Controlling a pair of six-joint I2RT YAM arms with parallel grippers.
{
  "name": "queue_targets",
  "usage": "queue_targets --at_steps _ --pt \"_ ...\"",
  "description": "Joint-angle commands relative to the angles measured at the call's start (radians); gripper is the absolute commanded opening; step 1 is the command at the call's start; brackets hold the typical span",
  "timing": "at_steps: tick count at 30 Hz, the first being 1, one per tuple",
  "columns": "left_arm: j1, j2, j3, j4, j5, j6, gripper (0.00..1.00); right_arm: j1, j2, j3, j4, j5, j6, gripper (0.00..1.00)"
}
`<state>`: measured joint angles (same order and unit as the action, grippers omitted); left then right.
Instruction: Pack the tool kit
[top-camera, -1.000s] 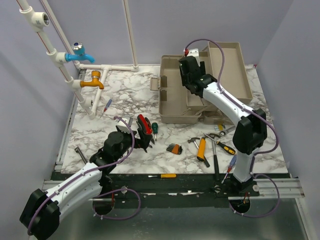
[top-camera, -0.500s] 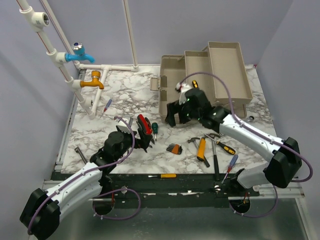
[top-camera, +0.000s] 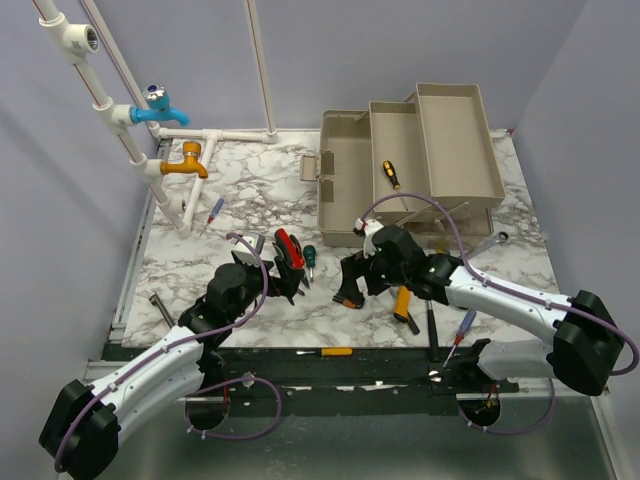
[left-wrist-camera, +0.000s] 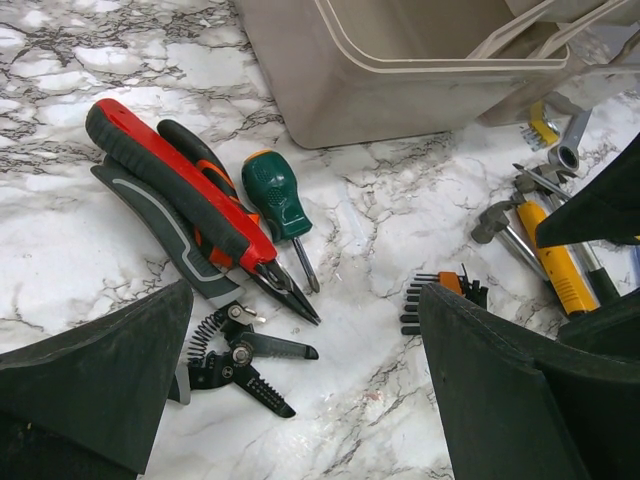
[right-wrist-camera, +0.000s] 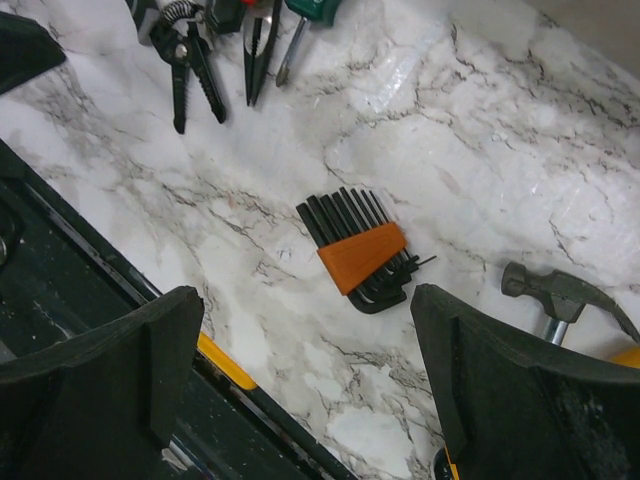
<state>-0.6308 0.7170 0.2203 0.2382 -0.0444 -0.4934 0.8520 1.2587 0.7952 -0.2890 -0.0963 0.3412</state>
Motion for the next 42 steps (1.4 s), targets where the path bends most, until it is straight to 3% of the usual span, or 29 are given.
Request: queue_targets --at_steps 1,6,13,22,33,37,42 --pt "-0.006 -0.006 0.014 0.012 0.013 0.009 0.98 0.008 -0.003 -0.037 0.032 0.004 0.021 0.95" --pt "-0.006 0.015 0.021 0.012 0.017 0.01 0.99 0.02 0.039 -0.035 0.027 0.004 0.01 0.97" --pt "-0.005 0.003 0.016 0.009 0.009 0.01 0.98 0.078 0.18 0.017 -0.023 0.152 0.008 0.95" --pt "-0.005 -0.006 0.016 0.005 0.008 0.01 0.98 0.137 0.302 0.088 -0.035 0.291 -0.109 0.97" --pt "-0.005 -0.024 0.011 -0.004 -0.003 0.012 0.98 0.139 0.417 0.086 -0.046 0.296 -0.105 0.97" --pt "-0.005 -0.021 0.013 -0.002 0.0 0.011 0.99 0.139 0.434 0.071 -0.038 0.267 -0.062 0.88" --pt "-0.006 -0.016 0.013 0.003 0.003 0.01 0.99 0.145 0.44 0.085 -0.043 0.332 -0.009 0.67"
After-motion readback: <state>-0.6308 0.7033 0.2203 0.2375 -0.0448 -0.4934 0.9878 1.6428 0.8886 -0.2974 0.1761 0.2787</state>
